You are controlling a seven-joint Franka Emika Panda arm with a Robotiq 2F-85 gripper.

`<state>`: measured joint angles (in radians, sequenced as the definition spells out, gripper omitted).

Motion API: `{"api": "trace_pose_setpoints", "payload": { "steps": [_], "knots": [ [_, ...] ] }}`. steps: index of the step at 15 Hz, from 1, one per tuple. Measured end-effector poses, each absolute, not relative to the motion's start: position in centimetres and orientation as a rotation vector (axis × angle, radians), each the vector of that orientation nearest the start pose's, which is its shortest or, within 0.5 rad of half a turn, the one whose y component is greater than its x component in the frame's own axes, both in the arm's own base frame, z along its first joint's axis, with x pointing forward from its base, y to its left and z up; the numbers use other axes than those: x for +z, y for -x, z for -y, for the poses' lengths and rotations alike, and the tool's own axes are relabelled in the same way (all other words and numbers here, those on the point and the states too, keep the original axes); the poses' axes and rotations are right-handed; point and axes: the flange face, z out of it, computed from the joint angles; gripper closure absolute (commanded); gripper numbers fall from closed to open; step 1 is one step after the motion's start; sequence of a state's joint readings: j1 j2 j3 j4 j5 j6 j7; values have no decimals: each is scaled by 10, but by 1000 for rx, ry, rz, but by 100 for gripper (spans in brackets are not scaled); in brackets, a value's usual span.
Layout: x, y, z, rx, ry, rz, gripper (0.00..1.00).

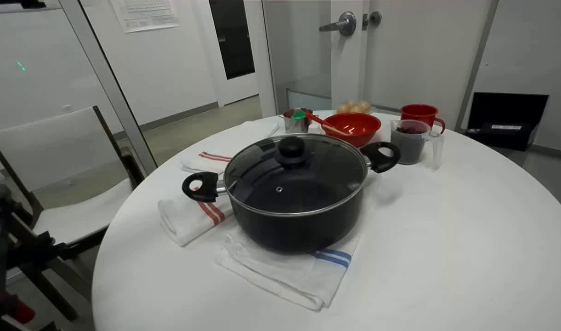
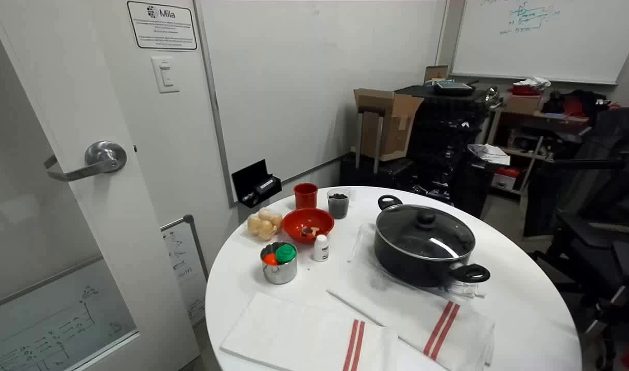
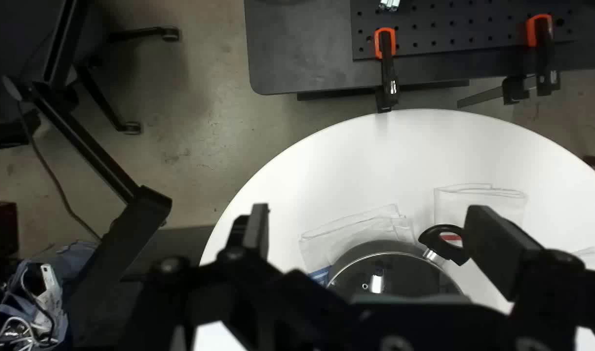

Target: Remove the glass lid from the pot and put it on the table

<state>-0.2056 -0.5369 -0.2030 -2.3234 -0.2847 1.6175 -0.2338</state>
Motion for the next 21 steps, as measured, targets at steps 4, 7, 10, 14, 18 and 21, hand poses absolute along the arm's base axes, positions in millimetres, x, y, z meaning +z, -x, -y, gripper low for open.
{"api": "trace_pose_setpoints", "payload": {
  "steps": [4,7,10,14,18,21],
  "knots": [
    [522,-329,184,358,3236,-160,0],
    [522,-329,184,358,3236,-160,0],
    [521,-330,183,354,3238,-155,0],
    [513,-345,177,334,3250,-64,0],
    [493,-376,170,269,3280,49,0],
    [472,-402,166,224,3296,145,0]
  ]
}}
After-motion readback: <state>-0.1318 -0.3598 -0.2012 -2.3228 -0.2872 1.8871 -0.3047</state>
